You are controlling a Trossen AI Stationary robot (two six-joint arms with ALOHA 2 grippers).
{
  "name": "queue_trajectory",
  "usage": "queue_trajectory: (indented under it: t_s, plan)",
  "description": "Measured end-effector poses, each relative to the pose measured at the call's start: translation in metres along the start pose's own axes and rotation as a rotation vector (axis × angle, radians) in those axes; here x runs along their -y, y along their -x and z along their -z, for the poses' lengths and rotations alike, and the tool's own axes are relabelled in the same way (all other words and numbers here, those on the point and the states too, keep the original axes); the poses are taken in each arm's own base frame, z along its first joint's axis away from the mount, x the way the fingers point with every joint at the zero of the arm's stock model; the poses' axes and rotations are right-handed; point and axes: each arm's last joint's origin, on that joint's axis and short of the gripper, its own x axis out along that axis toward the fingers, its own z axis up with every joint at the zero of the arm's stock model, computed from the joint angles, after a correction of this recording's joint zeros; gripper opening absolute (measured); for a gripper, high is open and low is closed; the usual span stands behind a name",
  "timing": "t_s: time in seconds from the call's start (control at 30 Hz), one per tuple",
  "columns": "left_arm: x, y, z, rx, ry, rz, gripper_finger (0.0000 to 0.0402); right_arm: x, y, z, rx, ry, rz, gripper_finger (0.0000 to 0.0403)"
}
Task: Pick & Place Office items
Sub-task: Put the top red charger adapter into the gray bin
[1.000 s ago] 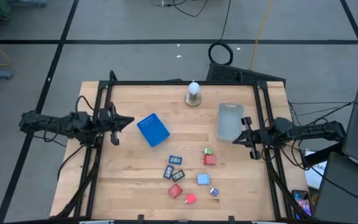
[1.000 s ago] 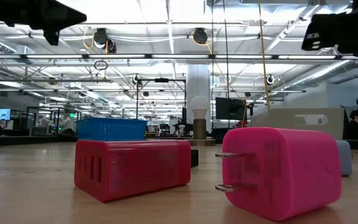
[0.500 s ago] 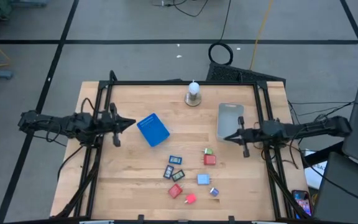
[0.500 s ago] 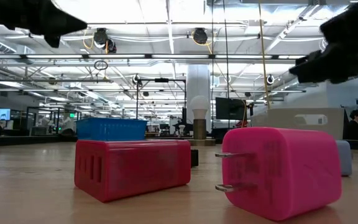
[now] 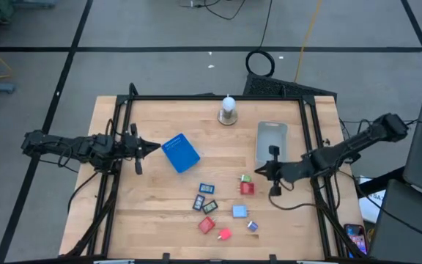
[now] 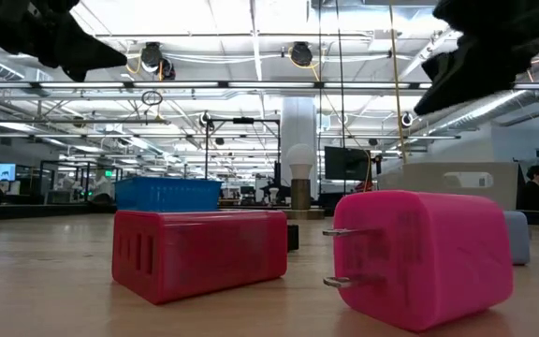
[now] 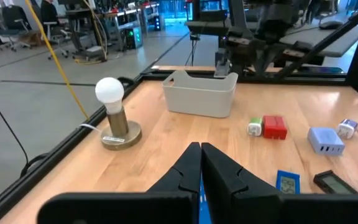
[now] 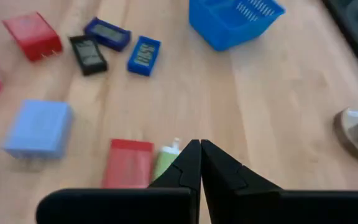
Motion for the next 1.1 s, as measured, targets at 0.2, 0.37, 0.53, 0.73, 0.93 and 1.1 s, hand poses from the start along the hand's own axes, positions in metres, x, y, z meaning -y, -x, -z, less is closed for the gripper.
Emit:
queue_trajectory:
  t_s: [0.2,0.37,0.53,0.73,0.93,1.1]
  plan:
    - [0.000,0.000,0.002,-0.022,-0.003,0.008,0.0016,-0.018,-0.012,-0.016,-0.149,-0.025,-0.007,0.0093]
    - [0.002,0.000,0.002,-0.026,0.021,0.063,0.0017,-0.030,-0.026,-0.012,-0.224,-0.046,-0.103,0.0192]
    - [0.003,0.000,0.002,-0.027,0.040,0.088,0.0017,-0.039,-0.042,-0.002,-0.307,-0.019,-0.127,0.0272]
    - [0.003,0.000,0.003,-0.029,0.058,0.089,0.0017,-0.044,-0.057,0.005,-0.343,0.006,-0.109,0.0313]
    - [0.003,0.000,0.003,-0.029,0.074,0.090,0.0017,-0.045,-0.063,0.010,-0.371,-0.047,-0.070,0.0318]
    - [0.003,0.000,0.003,-0.029,0.079,0.099,0.0017,-0.043,-0.067,0.011,-0.379,-0.085,-0.059,0.0318]
